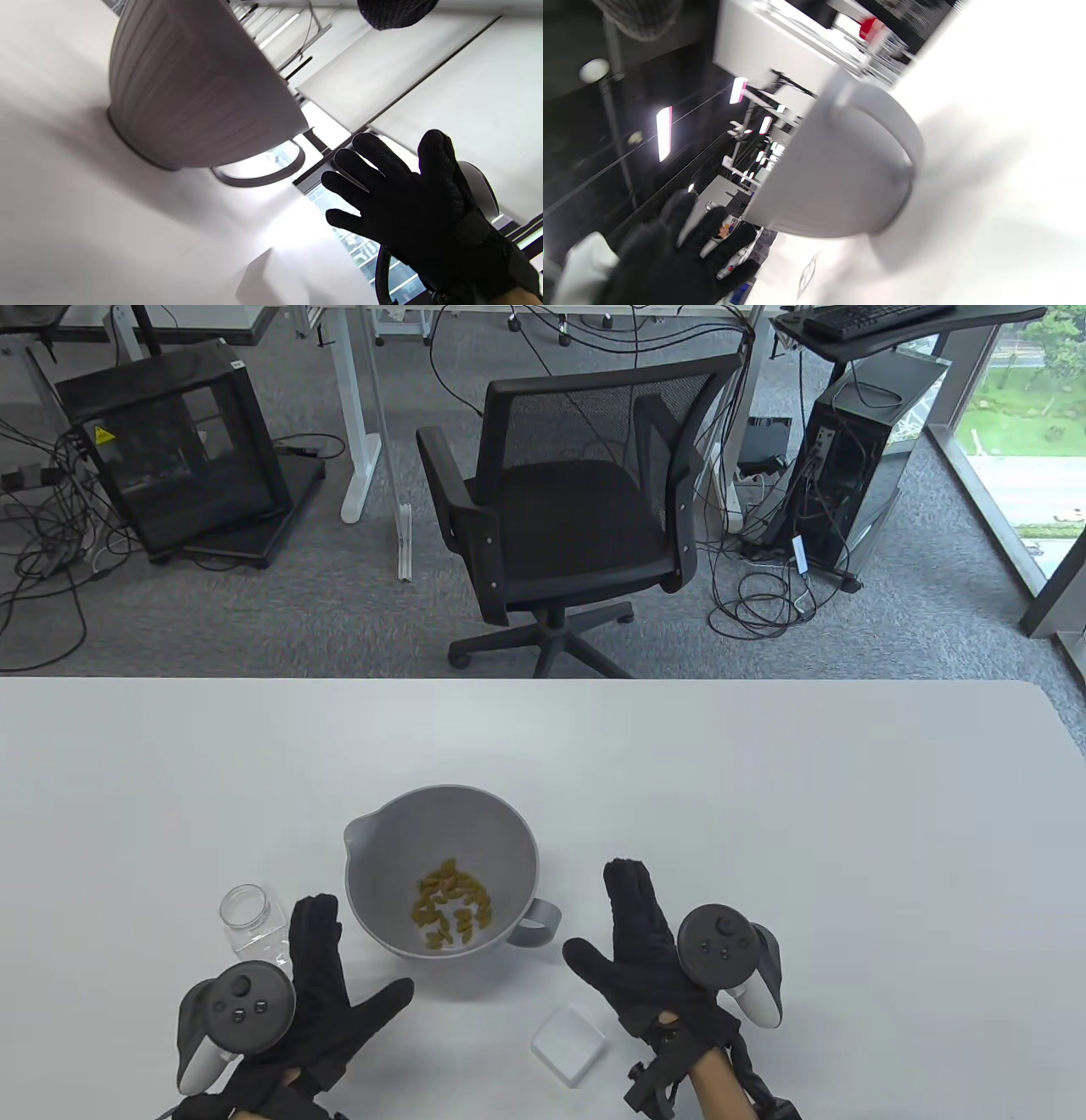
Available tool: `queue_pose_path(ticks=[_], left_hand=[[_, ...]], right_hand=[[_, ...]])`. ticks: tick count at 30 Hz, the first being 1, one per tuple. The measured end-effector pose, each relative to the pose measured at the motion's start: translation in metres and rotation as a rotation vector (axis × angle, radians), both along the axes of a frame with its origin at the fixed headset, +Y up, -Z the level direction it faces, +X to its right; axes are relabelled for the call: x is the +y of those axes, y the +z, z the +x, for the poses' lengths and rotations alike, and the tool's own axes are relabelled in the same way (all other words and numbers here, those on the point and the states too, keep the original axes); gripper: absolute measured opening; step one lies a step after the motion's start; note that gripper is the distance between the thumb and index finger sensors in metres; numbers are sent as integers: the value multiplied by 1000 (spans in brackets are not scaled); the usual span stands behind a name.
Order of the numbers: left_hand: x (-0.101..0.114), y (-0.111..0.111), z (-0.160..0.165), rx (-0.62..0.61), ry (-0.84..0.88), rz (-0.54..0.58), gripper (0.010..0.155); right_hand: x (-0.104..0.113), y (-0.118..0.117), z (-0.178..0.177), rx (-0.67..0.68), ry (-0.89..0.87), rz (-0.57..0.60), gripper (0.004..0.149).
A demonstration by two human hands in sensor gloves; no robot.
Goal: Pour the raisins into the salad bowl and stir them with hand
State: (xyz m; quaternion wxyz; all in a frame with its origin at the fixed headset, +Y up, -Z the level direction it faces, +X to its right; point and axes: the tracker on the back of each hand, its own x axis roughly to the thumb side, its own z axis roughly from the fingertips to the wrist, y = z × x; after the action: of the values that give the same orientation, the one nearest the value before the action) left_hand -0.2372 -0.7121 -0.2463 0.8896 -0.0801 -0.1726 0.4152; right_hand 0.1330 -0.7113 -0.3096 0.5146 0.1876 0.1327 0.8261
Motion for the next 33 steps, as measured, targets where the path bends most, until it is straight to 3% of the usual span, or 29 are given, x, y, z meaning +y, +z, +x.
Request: queue_pose_path(ticks=[2, 6, 19, 22, 26, 28, 33], left_hand=[[-9, -5, 0, -5, 2, -55, 111], [-17, -9, -4, -9, 67, -100, 111], [-17, -10, -5, -32, 71, -80, 109], [-5, -7, -5, -34, 111, -15, 108], [23, 1, -12, -6, 124, 158, 106], [28, 2, -16, 14, 106, 208, 105], [11, -3, -12, -19, 116, 99, 106]], right_hand=[[-11, -5, 5, -24, -75, -73, 99], [-12, -8, 8, -39, -52, -61, 99], [-11, -7, 4, -9, 3, -46, 99], [3, 0, -2, -1, 12, 30, 98], [38, 19, -18, -20, 161, 291, 96], [49, 30, -27, 14, 201, 354, 96], [45, 30, -29, 23, 182, 327, 96]])
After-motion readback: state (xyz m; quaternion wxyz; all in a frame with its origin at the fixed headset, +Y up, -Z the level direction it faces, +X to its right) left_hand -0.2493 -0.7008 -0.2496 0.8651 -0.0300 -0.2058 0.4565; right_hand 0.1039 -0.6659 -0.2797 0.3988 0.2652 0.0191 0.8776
